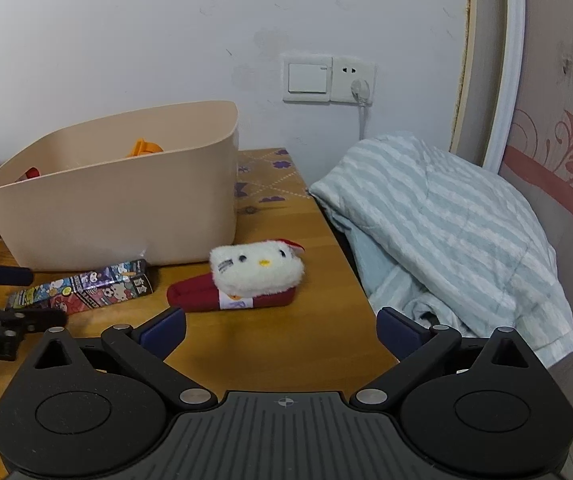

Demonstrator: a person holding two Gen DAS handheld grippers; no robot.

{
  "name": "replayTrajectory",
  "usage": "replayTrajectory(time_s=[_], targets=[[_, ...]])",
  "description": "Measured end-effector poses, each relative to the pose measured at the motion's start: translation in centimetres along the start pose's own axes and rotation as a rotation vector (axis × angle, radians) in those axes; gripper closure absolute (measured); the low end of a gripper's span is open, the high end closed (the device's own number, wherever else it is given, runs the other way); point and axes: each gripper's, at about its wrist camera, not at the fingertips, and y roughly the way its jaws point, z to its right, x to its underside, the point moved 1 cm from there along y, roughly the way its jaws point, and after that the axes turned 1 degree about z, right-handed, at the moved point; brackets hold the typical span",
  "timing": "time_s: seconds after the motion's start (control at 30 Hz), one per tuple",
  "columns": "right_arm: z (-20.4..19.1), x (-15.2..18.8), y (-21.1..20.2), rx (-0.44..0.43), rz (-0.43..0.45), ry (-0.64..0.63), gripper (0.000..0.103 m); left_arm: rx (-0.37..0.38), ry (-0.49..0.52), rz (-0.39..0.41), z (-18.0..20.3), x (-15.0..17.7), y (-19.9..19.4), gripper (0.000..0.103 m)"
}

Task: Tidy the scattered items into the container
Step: 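Move both tools back toward the long snack box and the white plush cat, then grasp the long snack box with the left tool while the right tool grasps the plush cat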

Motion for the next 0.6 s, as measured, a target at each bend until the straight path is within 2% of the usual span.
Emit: replayTrajectory(time_s=[0.13, 0.23, 0.3, 0.43, 0.5, 0.6], targets=[[0.5, 0.4, 0.2, 0.005, -0.013, 0.014, 0.000, 0.023, 0.032, -0.009, 2.1, -0.1, 1.2, 0.022], [0.7, 0.5, 0.2, 0.008, -0.017, 0.022, 0.000, 0.047, 0.058, -0.018, 3.5, 0.0, 1.8, 0.033], [0.8, 0.6, 0.2, 0.009, -0.018, 0.023, 0.000, 0.067, 0.038, -0.016, 4.0, 0.1, 1.7, 0.041], [1.1, 0.7, 0.2, 0.013, -0.019, 0.030, 0.000, 0.006, -0.017, -0.007, 4.6, 0.9, 0.8, 0.051], [1.3, 0.8, 0.2, 0.012, -0.018, 0.037, 0.000, -0.061, -0.080, 0.004, 4.4, 1.6, -0.1, 0.064], [1.2, 0.9, 0.3, 0.009, -0.022, 0.036, 0.000, -0.150, -0.193, 0.010, 4.0, 2.6, -1.5, 0.064]])
